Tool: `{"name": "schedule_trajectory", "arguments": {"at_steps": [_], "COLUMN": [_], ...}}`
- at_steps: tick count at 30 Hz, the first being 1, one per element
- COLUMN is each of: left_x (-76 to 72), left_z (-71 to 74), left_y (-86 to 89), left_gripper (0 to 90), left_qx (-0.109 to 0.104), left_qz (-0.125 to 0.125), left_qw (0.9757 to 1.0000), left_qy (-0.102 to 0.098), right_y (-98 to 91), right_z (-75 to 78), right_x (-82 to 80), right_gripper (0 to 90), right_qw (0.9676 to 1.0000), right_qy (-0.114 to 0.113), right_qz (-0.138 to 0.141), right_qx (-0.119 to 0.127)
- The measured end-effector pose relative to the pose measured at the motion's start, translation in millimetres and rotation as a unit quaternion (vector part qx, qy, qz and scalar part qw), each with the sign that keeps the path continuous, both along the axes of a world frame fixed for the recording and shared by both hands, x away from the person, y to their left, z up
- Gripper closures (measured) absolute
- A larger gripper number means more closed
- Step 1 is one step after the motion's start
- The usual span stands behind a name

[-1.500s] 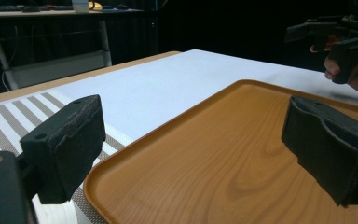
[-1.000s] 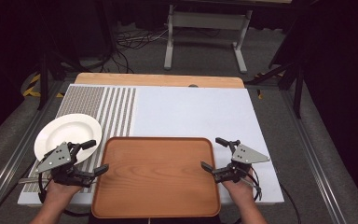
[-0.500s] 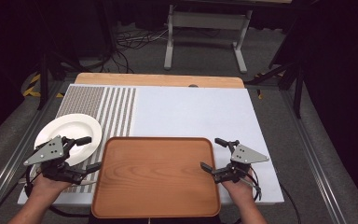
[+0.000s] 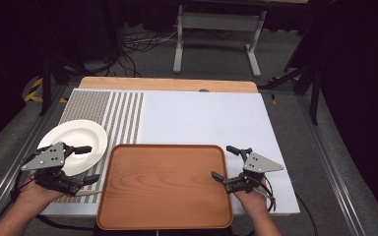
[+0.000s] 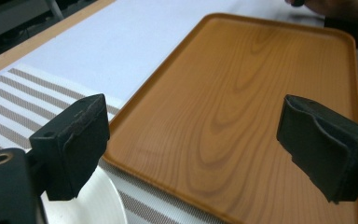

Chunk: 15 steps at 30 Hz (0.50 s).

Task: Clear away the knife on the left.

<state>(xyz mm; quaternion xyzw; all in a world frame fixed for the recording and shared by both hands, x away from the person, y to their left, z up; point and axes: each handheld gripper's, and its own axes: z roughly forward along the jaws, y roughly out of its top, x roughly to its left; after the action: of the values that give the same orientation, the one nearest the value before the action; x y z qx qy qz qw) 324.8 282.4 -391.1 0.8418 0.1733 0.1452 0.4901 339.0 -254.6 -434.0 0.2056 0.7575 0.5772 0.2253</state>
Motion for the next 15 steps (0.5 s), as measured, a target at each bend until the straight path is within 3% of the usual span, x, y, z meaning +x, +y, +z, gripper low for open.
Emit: {"name": "schedule_trajectory", "arguments": {"at_steps": [9, 15], "left_x": [1.5, 0.3], "left_z": [0.9, 0.7], "left_y": [5.5, 11.0], "left_gripper": [12.8, 13.1], "left_qx": [0.054, 0.093], "left_qz": [-0.012, -0.010], "left_qw": [0.9983, 0.9953], "left_qy": [0.017, 0.024], "right_y": [0.4, 1.1], "right_z": [-0.2, -0.7], "right_x": [0.2, 0.4], "right_gripper": [1.8, 1.8], "right_qw": [1.0000, 1.0000], "right_qy": [-0.001, 0.000], "right_qz": [0.002, 0.004], "right_qx": [-0.002, -0.002]}}
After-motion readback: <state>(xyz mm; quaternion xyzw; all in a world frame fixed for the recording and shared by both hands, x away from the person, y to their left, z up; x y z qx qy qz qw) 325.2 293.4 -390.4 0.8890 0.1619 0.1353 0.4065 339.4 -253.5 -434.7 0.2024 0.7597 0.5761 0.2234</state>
